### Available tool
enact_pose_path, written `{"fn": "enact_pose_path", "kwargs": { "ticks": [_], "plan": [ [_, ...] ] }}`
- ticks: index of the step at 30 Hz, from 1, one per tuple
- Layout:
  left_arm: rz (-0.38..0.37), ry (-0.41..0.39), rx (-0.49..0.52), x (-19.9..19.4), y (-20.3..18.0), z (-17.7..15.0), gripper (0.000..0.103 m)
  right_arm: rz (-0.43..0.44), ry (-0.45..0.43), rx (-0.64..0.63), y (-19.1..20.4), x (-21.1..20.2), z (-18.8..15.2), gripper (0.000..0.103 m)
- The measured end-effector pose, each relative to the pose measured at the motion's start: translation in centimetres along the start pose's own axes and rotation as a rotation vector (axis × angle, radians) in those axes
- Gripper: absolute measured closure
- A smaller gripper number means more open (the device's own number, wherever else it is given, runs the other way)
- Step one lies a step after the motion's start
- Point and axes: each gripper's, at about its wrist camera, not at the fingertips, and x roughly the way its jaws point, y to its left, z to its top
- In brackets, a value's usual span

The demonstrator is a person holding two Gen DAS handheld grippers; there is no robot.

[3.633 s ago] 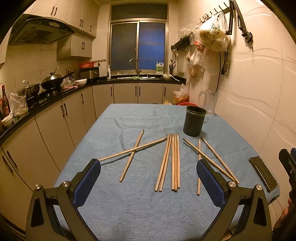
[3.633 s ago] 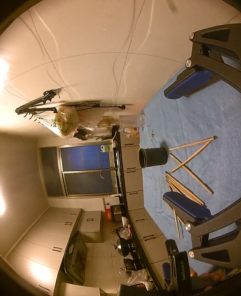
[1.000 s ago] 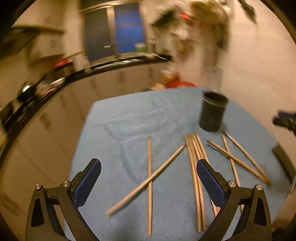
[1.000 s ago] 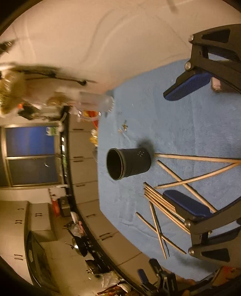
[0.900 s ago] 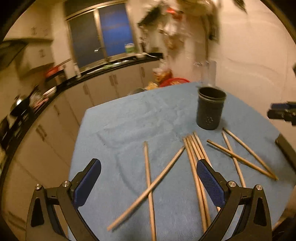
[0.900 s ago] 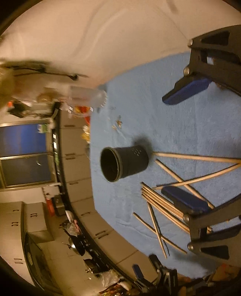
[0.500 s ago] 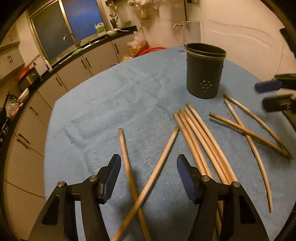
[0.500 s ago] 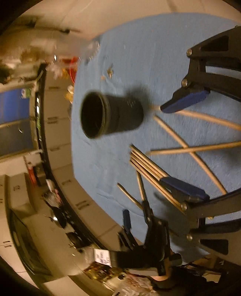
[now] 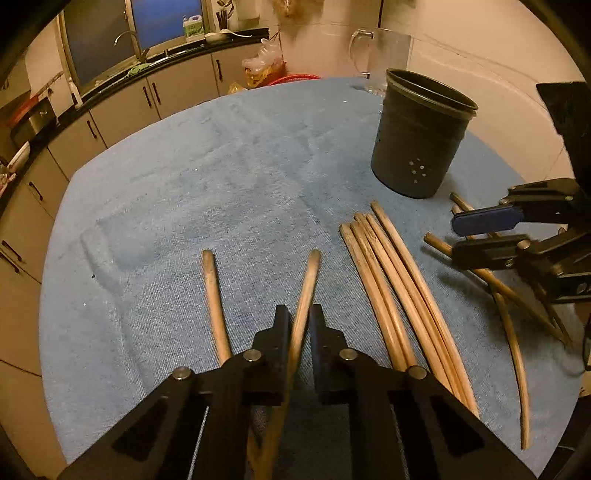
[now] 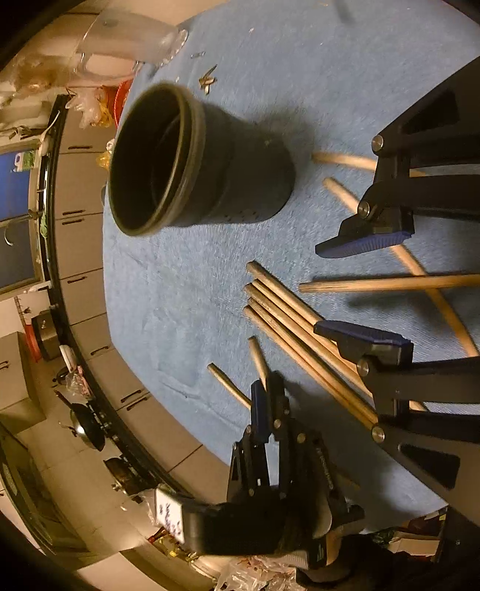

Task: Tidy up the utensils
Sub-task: 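Close the left tool on one wooden chopstick while the right tool grasps another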

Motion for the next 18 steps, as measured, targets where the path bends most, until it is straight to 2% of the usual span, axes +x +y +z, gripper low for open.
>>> {"fn": "enact_pose_path", "kwargs": {
  "ticks": [6, 7, 8, 9, 13, 17, 18],
  "plan": [
    [-0.017, 0.011, -0.017, 0.2, 0.5, -0.1, 0.092, -0.043, 0.031, -0.024, 0.2, 2.3, 0.2, 0.07],
    [-0.013, 0.02, -0.016, 0.3, 0.4, -0.1, 0.092, -0.058, 0.029, -0.033, 0.4, 2.4, 0.3, 0.075],
    [-0.011, 0.029, -0.014, 0.4, 0.4, 0.0, 0.092, -0.073, 0.026, -0.031, 0.4, 2.4, 0.3, 0.087],
    [-0.007, 0.037, -0.011, 0.6, 0.2, 0.1, 0.091, -0.07, 0.019, -0.019, 0.3, 2.1, 0.3, 0.091],
    [0.031, 0.07, 0.025, 1.2, -1.0, 1.5, 0.081, -0.052, -0.054, 0.024, 0.1, -0.5, 0.2, 0.095],
    [0.036, 0.082, 0.014, 1.8, -1.5, 2.9, 0.081, -0.035, -0.13, 0.037, 0.6, -4.0, 0.2, 0.096],
    [0.028, 0.083, -0.001, 2.0, -1.5, 3.2, 0.084, -0.029, -0.148, 0.038, 0.8, -5.0, 0.2, 0.096]
  ]
}}
